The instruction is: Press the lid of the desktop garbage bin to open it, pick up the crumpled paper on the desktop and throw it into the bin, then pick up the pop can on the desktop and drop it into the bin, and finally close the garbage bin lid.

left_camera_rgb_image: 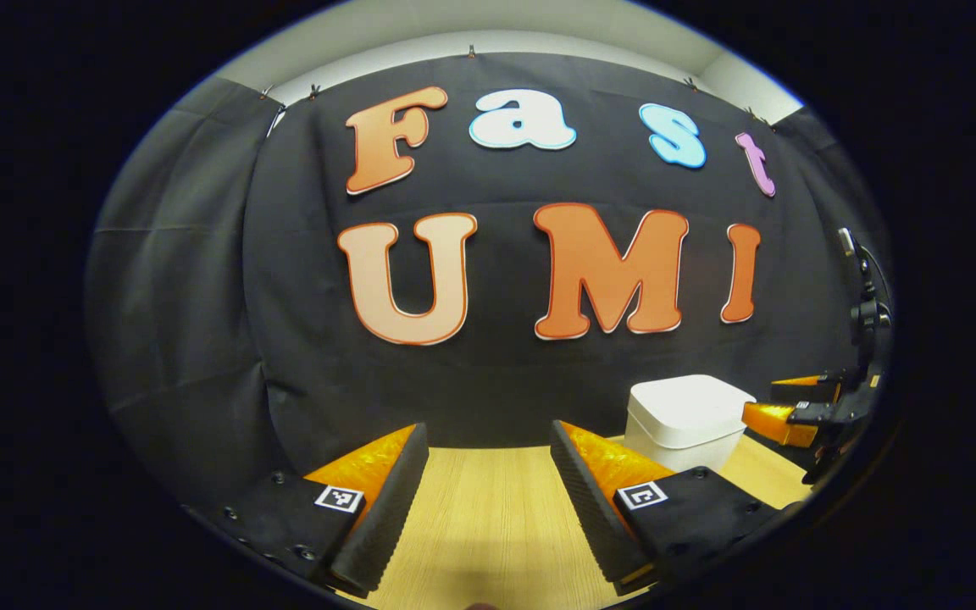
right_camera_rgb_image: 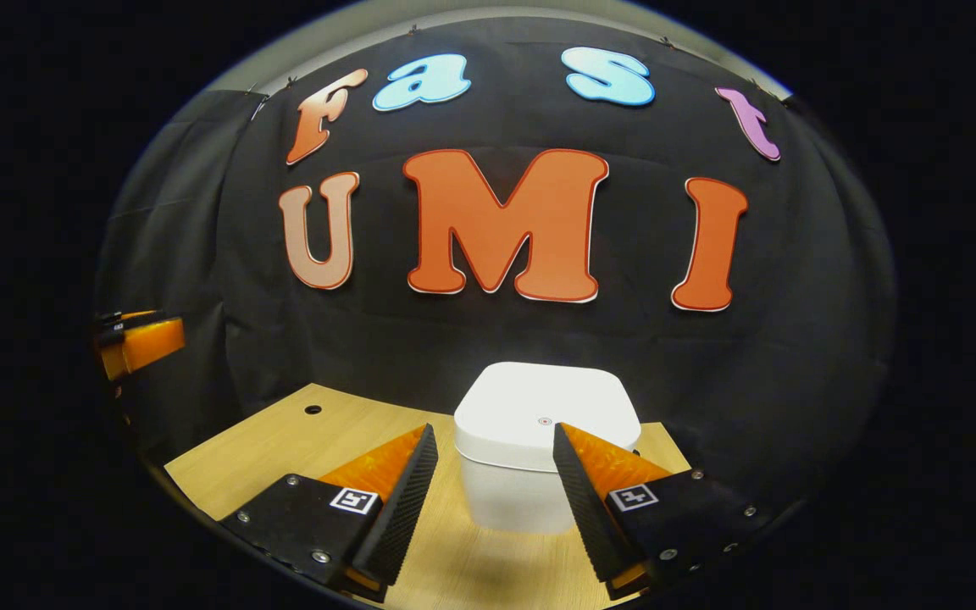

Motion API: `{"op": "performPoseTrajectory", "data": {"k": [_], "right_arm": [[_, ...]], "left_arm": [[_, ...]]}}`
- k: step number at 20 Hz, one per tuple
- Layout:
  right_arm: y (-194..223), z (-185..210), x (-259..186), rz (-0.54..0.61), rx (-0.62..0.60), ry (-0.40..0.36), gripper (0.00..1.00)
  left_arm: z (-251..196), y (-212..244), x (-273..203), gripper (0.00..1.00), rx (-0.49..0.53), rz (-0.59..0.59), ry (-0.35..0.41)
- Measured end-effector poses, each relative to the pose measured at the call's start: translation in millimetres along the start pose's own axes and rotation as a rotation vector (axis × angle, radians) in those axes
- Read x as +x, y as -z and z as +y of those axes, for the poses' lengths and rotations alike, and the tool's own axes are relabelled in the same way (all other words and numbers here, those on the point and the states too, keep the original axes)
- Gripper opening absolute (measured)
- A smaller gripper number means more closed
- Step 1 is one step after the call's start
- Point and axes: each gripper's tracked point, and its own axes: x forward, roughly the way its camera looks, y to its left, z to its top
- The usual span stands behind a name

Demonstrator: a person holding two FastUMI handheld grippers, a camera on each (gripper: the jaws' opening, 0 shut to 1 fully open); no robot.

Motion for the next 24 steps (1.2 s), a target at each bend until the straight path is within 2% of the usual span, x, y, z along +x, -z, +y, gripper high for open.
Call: {"op": "performPoseTrajectory", "data": {"k": [4,7,16,19,24], "right_arm": [[-10.6,25.6,-15.8,-0.041,0.026,-0.034,0.84],[-17.8,35.4,-24.1,-0.067,0.021,-0.046,0.84],[-19.0,32.3,-44.2,-0.076,0.043,-0.024,0.83],[-17.7,30.7,-44.8,-0.071,0.059,-0.017,0.89],[-22.5,31.3,-46.3,-0.084,0.06,-0.017,0.93]], "left_arm": [[4.6,-31.8,-2.6,0.93,0.012,-0.076,0.004],[2.7,-38.4,-7.4,0.93,0.018,-0.105,0.006],[-18.4,-12.8,-16.8,0.94,0.054,-0.091,0.048],[-19.7,-10.5,-17.8,0.93,0.052,-0.086,0.055],[-15.6,-11.1,-21.0,0.94,0.048,-0.09,0.045]]}}
